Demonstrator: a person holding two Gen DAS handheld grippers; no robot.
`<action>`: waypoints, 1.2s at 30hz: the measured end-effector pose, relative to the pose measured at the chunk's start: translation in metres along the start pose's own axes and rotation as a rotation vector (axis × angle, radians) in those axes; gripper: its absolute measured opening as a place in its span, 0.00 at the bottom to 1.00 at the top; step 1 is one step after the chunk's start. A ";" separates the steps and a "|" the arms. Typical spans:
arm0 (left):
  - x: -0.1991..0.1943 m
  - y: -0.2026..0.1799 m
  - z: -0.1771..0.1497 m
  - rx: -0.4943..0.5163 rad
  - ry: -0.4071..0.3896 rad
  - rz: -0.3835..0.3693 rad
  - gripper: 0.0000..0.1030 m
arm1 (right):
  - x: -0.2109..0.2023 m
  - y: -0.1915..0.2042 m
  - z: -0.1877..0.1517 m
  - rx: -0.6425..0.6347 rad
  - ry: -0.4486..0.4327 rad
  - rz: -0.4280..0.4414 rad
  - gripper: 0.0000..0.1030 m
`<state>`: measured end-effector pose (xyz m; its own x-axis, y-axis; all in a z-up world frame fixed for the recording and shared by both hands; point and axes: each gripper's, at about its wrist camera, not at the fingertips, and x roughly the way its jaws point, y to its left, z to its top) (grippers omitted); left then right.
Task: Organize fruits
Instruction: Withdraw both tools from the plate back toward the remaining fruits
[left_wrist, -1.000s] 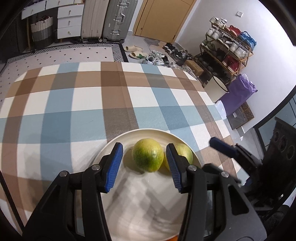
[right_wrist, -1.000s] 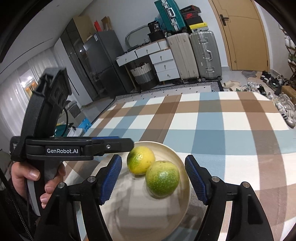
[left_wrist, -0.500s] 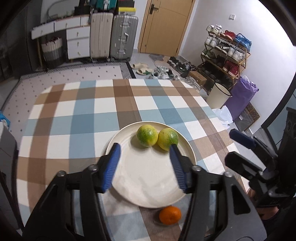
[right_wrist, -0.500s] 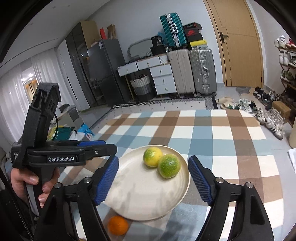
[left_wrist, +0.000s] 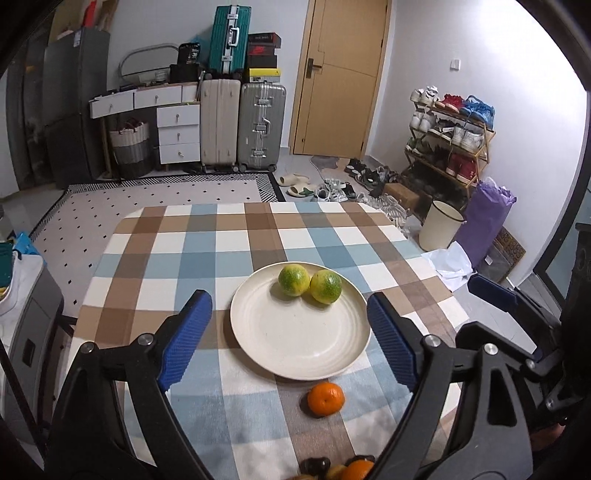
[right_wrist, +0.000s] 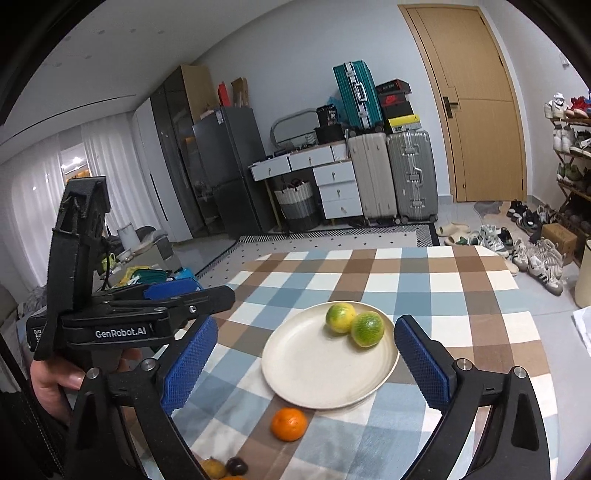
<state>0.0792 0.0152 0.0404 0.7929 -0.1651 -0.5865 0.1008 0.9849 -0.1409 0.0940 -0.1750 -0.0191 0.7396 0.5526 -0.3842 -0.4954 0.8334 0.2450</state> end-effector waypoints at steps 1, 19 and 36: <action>-0.005 0.000 -0.002 -0.005 -0.002 0.001 0.84 | -0.004 0.003 -0.002 -0.001 -0.003 0.002 0.96; -0.042 0.019 -0.077 -0.107 0.011 0.047 0.99 | -0.043 0.028 -0.046 -0.010 0.023 -0.001 0.98; -0.033 0.052 -0.151 -0.191 0.074 0.087 0.99 | -0.022 0.046 -0.115 0.033 0.190 0.099 0.98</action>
<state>-0.0322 0.0635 -0.0676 0.7467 -0.0899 -0.6591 -0.0874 0.9690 -0.2311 0.0029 -0.1501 -0.1021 0.5873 0.6230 -0.5167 -0.5443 0.7765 0.3175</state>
